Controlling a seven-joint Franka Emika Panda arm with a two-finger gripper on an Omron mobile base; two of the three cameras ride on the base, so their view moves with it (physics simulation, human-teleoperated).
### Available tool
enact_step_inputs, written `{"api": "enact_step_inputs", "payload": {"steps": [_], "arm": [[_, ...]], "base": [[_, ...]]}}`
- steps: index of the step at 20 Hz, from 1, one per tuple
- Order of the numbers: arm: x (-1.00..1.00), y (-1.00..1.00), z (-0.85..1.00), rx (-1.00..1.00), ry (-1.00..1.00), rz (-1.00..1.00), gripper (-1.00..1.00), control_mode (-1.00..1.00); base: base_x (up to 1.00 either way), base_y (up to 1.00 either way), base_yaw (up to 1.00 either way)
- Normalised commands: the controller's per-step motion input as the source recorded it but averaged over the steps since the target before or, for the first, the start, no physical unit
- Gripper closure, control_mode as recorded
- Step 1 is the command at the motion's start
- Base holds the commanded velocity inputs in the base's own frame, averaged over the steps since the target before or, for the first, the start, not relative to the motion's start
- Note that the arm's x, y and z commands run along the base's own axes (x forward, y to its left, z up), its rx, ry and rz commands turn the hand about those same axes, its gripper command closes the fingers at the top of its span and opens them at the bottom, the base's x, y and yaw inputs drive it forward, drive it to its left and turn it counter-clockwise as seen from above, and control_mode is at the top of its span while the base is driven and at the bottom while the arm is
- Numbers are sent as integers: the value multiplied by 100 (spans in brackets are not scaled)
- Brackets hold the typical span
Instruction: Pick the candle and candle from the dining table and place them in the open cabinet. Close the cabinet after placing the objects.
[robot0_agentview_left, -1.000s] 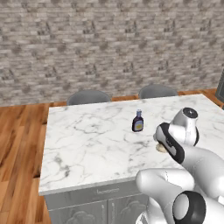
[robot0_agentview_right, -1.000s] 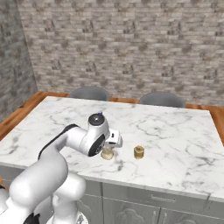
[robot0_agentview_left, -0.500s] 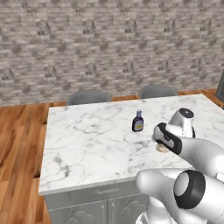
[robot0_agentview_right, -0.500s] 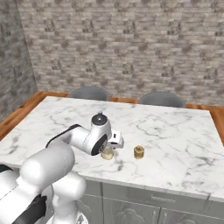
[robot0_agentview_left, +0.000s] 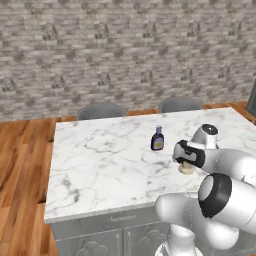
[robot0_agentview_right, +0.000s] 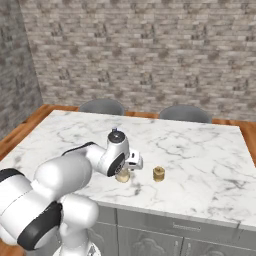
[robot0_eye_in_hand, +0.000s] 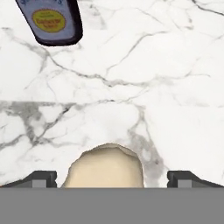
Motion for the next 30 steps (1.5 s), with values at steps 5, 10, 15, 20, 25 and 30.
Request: {"api": "enact_step_inputs", "payload": {"steps": [5,10,15,20,25,30], "arm": [[1,-6,-4,0,0,0,100,-100],[-2,0,-3,0,0,0,100,-100],[-10,1,2,0,-2,0,100,-100],[-49,9,70,2,-1,-2,100,-100],[-82,17,97,0,1,-6,100,-100],[-73,18,79,0,0,-3,100,-100]], "base": [[0,0,0],[0,0,0],[0,0,0],[0,0,0],[0,0,0],[0,0,0]]}}
